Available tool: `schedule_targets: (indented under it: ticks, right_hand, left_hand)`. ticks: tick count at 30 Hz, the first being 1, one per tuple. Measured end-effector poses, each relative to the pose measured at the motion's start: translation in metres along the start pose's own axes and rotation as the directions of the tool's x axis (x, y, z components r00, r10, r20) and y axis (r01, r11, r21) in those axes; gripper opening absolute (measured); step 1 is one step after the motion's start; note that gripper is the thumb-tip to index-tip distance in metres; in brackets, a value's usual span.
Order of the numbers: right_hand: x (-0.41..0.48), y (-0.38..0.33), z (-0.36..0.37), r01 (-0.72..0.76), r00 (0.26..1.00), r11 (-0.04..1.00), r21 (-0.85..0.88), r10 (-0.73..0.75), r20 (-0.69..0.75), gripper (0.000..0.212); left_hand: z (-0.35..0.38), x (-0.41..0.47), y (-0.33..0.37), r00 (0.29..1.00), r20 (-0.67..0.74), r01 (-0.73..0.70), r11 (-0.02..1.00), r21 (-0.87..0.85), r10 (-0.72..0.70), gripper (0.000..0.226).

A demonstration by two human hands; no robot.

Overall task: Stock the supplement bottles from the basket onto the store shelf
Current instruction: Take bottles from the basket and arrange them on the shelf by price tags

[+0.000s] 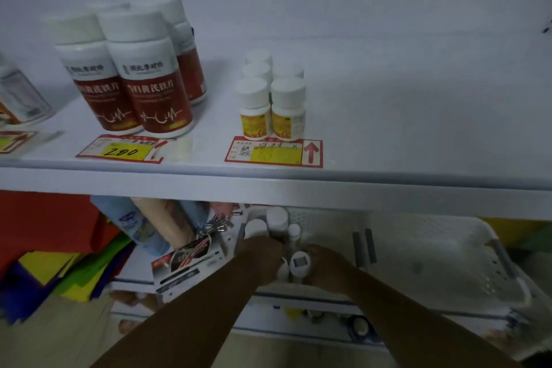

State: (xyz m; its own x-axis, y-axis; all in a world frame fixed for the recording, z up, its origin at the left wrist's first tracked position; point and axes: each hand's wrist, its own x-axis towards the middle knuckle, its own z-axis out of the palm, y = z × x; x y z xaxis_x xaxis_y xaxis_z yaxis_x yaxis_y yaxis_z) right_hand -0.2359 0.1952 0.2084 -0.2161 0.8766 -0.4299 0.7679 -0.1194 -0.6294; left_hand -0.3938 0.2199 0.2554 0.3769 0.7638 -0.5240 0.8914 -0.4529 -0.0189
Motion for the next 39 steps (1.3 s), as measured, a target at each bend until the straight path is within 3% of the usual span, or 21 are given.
schedule_targets:
  ticks: [3,6,9,10,12,14,19,22,26,29,31,33,39]
  right_hand:
    - [0.010,0.006,0.003,-0.007,0.998,0.995,0.103,0.001,0.062,0.052]
    - [0.014,0.010,0.000,0.005,0.999,0.984,0.178,0.002,-0.040,0.042]
    - [0.009,0.010,-0.007,0.032,0.994,0.916,0.401,0.011,-0.104,0.042]
    - [0.004,0.007,-0.010,0.032,0.993,0.868,0.495,0.028,-0.114,0.043]
    - [-0.007,-0.004,-0.019,0.042,0.992,0.775,0.630,0.042,-0.118,0.041]
    - [-0.025,-0.019,-0.025,0.045,0.993,0.720,0.693,0.042,-0.108,0.038]
    - [-0.084,-0.079,-0.018,0.052,0.996,0.517,0.854,0.030,-0.080,0.037]
    - [-0.118,-0.129,0.001,0.091,0.996,0.293,0.952,-0.005,-0.094,0.040]
    - [-0.160,-0.188,0.021,0.105,0.993,0.156,0.982,-0.069,-0.095,0.041]
    - [-0.187,-0.216,0.030,0.119,0.983,0.062,0.991,-0.148,-0.109,0.037]
    - [-0.202,-0.232,0.035,0.178,0.967,0.086,0.980,-0.200,-0.158,0.029]
    - [-0.213,-0.248,0.042,0.214,0.950,0.129,0.968,-0.259,-0.176,0.039]
    - [-0.231,-0.301,0.060,0.398,0.899,0.385,0.833,-0.346,-0.270,0.035]
  left_hand:
    - [0.006,0.006,-0.001,0.999,-0.018,0.028,0.999,-0.045,-0.029,0.032]
    - [0.011,0.011,-0.003,0.993,-0.086,0.067,0.977,-0.203,-0.086,0.033]
    - [0.006,0.005,-0.005,0.967,-0.178,0.088,0.898,-0.431,-0.180,0.035]
    - [0.004,0.000,-0.008,0.963,-0.201,0.032,0.822,-0.569,-0.177,0.034]
    - [-0.004,-0.018,-0.015,0.966,-0.221,-0.105,0.575,-0.811,-0.134,0.029]
    - [-0.012,-0.043,-0.022,0.962,-0.217,-0.155,0.325,-0.933,-0.165,0.026]
    - [-0.018,-0.120,-0.025,0.931,-0.249,-0.297,-0.157,-0.942,-0.268,0.024]
    - [-0.019,-0.171,-0.024,0.901,-0.277,-0.383,-0.313,-0.869,-0.333,0.043]
    - [-0.023,-0.238,-0.033,0.801,-0.308,-0.506,-0.308,-0.806,-0.513,0.038]
    - [-0.025,-0.283,-0.045,0.805,-0.310,-0.524,-0.361,-0.772,-0.505,0.029]
    - [-0.025,-0.313,-0.055,0.854,-0.313,-0.498,-0.481,-0.721,-0.415,0.028]
    - [-0.024,-0.339,-0.065,0.864,-0.336,-0.494,-0.509,-0.705,-0.374,0.026]
    - [-0.020,-0.384,-0.088,0.723,-0.518,-0.656,-0.221,-0.722,-0.457,0.046]
